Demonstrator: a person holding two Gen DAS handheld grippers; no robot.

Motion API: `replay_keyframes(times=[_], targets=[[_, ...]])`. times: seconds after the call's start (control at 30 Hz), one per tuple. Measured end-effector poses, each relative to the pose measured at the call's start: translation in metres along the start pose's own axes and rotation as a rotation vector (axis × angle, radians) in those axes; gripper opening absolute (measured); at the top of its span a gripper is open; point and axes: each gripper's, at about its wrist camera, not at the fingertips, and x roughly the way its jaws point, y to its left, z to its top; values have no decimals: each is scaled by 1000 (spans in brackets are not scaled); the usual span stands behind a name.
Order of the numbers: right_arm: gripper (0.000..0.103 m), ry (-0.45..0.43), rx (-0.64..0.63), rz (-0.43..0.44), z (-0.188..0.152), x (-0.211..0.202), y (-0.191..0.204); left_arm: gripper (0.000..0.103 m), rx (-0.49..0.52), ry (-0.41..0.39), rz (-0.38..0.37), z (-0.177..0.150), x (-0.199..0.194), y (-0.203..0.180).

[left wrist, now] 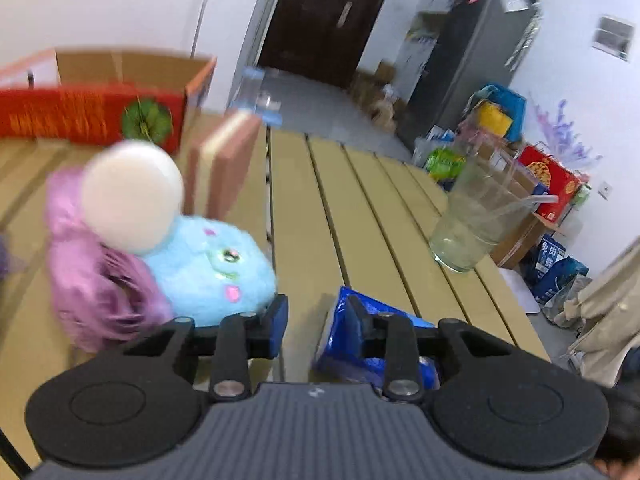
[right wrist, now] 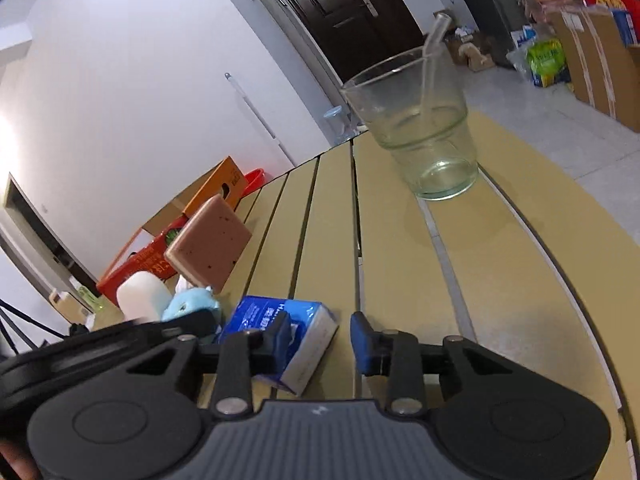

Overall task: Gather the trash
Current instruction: 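Grasp the blue tissue pack with the left tool, then carry the blue tissue pack to the bin and release it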

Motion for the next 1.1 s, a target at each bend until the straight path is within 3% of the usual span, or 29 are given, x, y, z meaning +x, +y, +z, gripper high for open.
replay_keyframes(times=[0.2, 0.43, 0.63, 0.87, 1.0, 1.1], targets=[[30, 26, 100, 78, 0, 3, -19, 29, -143, 77, -129, 1, 19, 12], [20, 26, 83, 68, 0, -2, -13, 19, -150, 50, -94, -10, 1, 7], [17, 28, -27, 185, -8, -25, 25, 18, -179, -52, -55, -30, -73, 18], [18, 154, -268, 335, -80, -54, 109, 18, -242, -187, 77, -111, -198, 62], [19, 257, -377, 401, -123, -59, 145, 18, -319, -193, 101, -157, -245, 99], [19, 335, -441, 387, -151, -56, 156, 18, -370, -169, 110, -190, -251, 119]])
